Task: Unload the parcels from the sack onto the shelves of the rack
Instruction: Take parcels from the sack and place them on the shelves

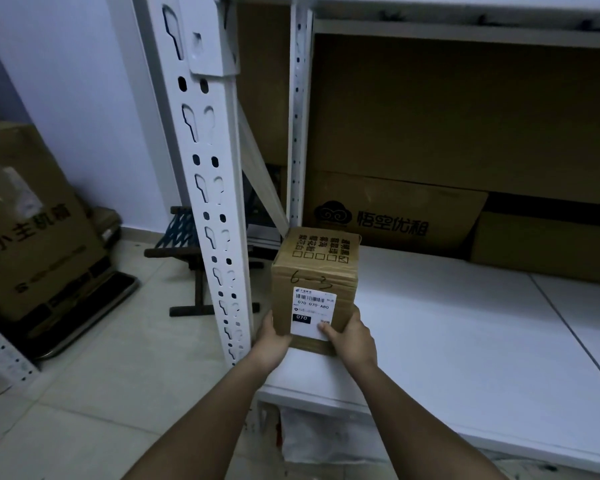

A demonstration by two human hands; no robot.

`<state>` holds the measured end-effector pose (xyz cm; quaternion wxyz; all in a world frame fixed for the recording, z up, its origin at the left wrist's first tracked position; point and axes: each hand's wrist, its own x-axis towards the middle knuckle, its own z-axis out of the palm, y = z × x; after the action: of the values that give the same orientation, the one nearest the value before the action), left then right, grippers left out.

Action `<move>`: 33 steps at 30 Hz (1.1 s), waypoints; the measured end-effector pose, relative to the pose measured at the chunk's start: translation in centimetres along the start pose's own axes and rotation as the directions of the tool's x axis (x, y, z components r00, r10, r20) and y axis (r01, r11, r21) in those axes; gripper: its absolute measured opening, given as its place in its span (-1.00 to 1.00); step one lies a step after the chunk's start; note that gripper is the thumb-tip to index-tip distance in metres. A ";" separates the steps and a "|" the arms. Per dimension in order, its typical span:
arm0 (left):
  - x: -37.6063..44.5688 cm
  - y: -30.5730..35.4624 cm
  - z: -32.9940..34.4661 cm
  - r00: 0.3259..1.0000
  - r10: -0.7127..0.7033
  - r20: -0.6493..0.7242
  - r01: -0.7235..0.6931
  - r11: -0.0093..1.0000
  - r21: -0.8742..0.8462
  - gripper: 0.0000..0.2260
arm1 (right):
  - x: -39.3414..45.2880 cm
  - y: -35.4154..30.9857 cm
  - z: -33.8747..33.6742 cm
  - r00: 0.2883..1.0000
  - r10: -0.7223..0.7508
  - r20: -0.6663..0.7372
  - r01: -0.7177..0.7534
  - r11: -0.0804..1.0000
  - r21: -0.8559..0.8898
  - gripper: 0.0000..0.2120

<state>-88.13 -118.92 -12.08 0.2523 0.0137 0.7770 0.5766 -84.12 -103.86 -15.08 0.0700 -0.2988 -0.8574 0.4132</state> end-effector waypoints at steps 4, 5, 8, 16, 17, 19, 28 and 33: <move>-0.1 0.3 0.0 0.999 0.035 0.026 -0.036 0.999 0.037 -0.36 | 0.7 -0.1 0.0 1.000 0.003 0.014 -0.003 1.000 0.029 -0.33; -0.1 0.4 0.0 0.999 0.043 0.030 -0.044 0.998 0.036 -0.36 | 0.8 -0.1 0.0 1.000 0.002 0.014 -0.002 0.999 0.037 -0.33; -0.3 0.6 0.1 0.998 0.057 0.035 -0.058 0.997 0.044 -0.40 | 1.0 -0.3 -0.1 1.000 -0.003 0.020 0.003 0.999 0.045 -0.34; -0.3 0.5 0.3 0.998 0.034 0.051 -0.038 0.995 0.093 -0.46 | 1.3 -0.4 -0.1 0.997 0.004 0.078 -0.012 0.995 0.104 -0.35; -0.3 0.6 0.2 0.998 0.025 0.053 -0.030 0.996 0.090 -0.45 | 1.3 -0.4 -0.1 0.996 0.005 0.086 -0.015 0.993 0.114 -0.35; -0.2 0.6 0.1 0.998 0.017 0.055 -0.022 0.996 0.089 -0.45 | 1.4 -0.4 -0.2 0.995 0.004 0.101 -0.018 0.990 0.138 -0.35; 0.7 -0.2 0.2 0.997 -0.081 0.002 0.080 0.994 0.070 -0.37 | 0.9 -0.5 -0.4 0.989 0.000 0.146 -0.031 0.978 0.207 -0.35; 0.7 -0.1 0.4 0.993 -0.109 -0.051 0.113 0.990 0.087 -0.39 | 0.5 -0.4 0.0 0.988 -0.008 0.155 -0.023 0.980 0.196 -0.36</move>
<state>-88.52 -118.38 -12.53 0.2651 -0.0314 0.8071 0.5266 -84.70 -103.75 -14.83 0.0309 -0.2605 -0.8139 0.5183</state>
